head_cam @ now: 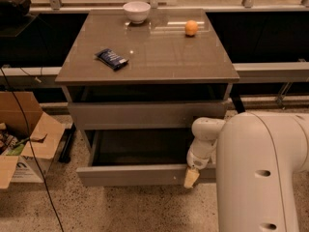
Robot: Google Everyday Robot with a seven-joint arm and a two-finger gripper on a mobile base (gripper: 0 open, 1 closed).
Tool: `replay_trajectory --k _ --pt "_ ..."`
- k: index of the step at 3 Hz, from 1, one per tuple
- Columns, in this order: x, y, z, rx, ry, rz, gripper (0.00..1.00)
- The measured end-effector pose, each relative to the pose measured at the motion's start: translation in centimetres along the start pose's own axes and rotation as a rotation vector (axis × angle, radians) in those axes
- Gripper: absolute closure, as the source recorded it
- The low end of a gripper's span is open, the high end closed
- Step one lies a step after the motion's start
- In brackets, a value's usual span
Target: Open middle drawer
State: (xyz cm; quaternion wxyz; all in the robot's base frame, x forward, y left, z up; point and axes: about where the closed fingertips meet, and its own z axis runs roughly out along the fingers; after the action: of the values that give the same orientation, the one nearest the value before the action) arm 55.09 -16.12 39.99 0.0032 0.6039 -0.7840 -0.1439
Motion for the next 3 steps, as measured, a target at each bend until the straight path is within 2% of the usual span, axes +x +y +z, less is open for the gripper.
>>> replay_trajectory --k 1,2,3 --pt "2.1 3.3 0.6 -0.056 0.050 0.009 0.64" --pt "2.3 3.9 0.6 -0.065 0.051 0.012 0.59" --pt "3.3 6.4 1.4 -0.099 0.026 0.052 0.36"
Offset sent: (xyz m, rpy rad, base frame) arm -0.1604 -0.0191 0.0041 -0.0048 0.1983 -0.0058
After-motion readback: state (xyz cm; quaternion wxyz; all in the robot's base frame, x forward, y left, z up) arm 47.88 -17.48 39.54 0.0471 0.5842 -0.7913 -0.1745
